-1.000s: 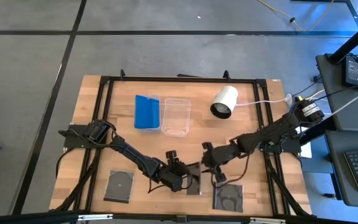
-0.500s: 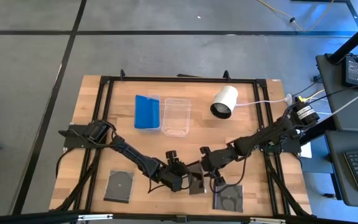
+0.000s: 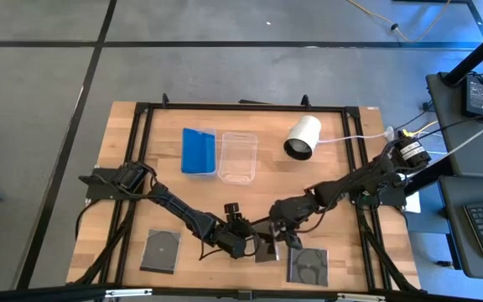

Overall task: Pick & place jewel cases by type
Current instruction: Put the top black cd case into the right transparent bin

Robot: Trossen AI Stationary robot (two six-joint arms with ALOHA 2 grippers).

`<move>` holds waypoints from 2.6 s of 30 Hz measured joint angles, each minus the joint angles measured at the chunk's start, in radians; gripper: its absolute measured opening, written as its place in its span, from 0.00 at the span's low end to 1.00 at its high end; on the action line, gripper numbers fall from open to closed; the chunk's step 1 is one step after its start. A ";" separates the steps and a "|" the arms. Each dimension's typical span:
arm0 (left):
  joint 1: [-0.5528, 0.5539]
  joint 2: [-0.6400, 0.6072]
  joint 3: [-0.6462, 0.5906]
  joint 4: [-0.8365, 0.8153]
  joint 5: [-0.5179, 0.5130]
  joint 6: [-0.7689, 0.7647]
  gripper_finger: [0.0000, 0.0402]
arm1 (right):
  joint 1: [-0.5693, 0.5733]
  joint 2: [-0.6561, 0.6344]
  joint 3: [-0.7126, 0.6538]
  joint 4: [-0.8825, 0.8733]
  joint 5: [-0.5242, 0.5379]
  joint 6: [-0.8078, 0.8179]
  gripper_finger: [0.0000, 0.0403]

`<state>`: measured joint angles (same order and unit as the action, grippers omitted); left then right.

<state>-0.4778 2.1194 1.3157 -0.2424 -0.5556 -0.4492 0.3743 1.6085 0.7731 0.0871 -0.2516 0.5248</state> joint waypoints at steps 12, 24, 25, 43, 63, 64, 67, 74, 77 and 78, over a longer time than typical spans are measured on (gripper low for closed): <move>0.000 0.000 0.000 -0.001 0.000 0.000 0.47 | -0.053 0.000 0.000 -0.003 -0.068 0.257 0.41; 0.000 -0.002 0.000 -0.002 0.013 0.000 0.46 | -0.065 -0.002 -0.001 0.136 -0.126 0.286 0.41; 0.000 -0.002 0.000 -0.002 0.013 0.000 0.46 | -0.065 -0.002 -0.001 0.134 -0.126 0.287 0.41; 0.000 -0.002 0.000 -0.009 0.024 -0.011 0.46 | -0.064 -0.002 -0.001 0.132 -0.161 0.493 0.41; -0.001 -0.002 0.001 -0.026 0.025 -0.040 0.46 | -0.064 -0.003 -0.001 0.189 -0.151 0.546 0.41; -0.001 -0.002 0.001 -0.026 0.025 -0.040 0.46 | -0.064 -0.003 -0.001 0.195 -0.149 0.555 0.41; -0.001 -0.002 0.001 -0.027 0.025 -0.039 0.46 | -0.065 -0.004 -0.001 0.190 -0.134 0.568 0.41; -0.001 -0.002 0.001 -0.027 0.025 -0.039 0.46 | -0.064 -0.004 -0.001 0.189 -0.097 0.608 0.41; -0.001 -0.002 0.000 -0.027 0.025 -0.039 0.46 | -0.064 -0.004 -0.001 0.173 -0.101 0.647 0.41; -0.001 -0.002 0.000 -0.027 0.025 -0.039 0.46 | -0.064 -0.004 -0.001 0.167 -0.111 0.649 0.41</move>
<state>-0.4789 2.1174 1.3159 -0.2691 -0.5304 -0.4885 0.3103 1.6047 0.7719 0.2540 -0.3629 1.1735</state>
